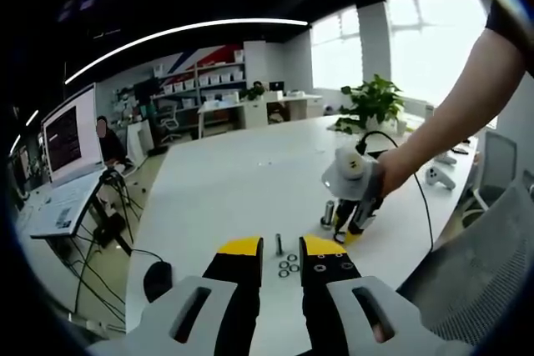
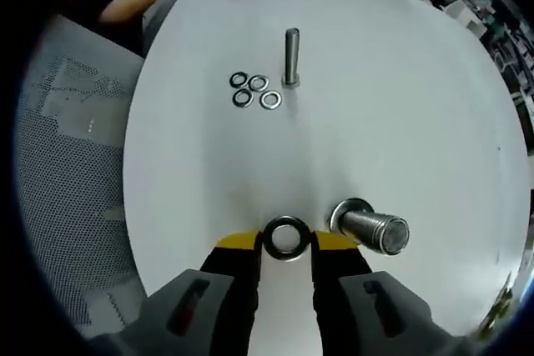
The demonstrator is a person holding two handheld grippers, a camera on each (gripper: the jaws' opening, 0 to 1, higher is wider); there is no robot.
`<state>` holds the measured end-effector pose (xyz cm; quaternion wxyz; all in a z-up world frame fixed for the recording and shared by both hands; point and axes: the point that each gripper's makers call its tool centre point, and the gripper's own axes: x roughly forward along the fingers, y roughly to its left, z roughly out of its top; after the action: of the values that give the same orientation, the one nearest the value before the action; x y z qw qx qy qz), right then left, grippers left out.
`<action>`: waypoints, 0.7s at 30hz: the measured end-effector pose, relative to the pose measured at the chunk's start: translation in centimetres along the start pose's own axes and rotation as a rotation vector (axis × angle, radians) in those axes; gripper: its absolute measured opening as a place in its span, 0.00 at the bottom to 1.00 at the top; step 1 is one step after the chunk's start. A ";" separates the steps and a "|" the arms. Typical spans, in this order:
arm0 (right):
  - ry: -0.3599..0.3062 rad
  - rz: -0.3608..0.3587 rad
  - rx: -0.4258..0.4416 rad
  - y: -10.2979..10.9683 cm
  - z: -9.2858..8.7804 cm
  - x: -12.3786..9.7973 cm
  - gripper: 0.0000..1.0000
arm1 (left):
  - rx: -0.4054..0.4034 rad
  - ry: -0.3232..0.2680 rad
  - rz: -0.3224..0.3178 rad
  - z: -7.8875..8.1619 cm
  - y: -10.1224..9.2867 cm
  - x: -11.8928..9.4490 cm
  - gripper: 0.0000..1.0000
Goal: Place the washer onto the threaded stud by aligning its center hole with the stud, sliding it down to the base, and recovering from edge contact or off-axis alignment until the washer reaches the visible bottom stop.
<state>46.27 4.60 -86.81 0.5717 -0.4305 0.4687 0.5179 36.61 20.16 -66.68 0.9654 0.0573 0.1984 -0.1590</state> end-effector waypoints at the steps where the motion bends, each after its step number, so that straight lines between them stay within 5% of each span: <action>1: 0.008 -0.001 0.001 0.0 0.0 0.0 0.25 | 0.001 0.000 0.000 0.0 0.0 0.0 0.15; 15: 0.039 -0.028 0.047 0.1 -0.1 0.0 0.23 | 0.001 0.001 0.004 0.0 0.1 0.0 0.15; 21: -0.024 -0.020 0.070 -0.1 -0.2 -0.1 0.22 | 0.003 0.005 0.007 -0.1 0.1 0.0 0.15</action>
<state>46.30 4.35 -86.76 0.5971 -0.4084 0.4753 0.5007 36.58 20.27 -66.78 0.9653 0.0598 0.2006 -0.1559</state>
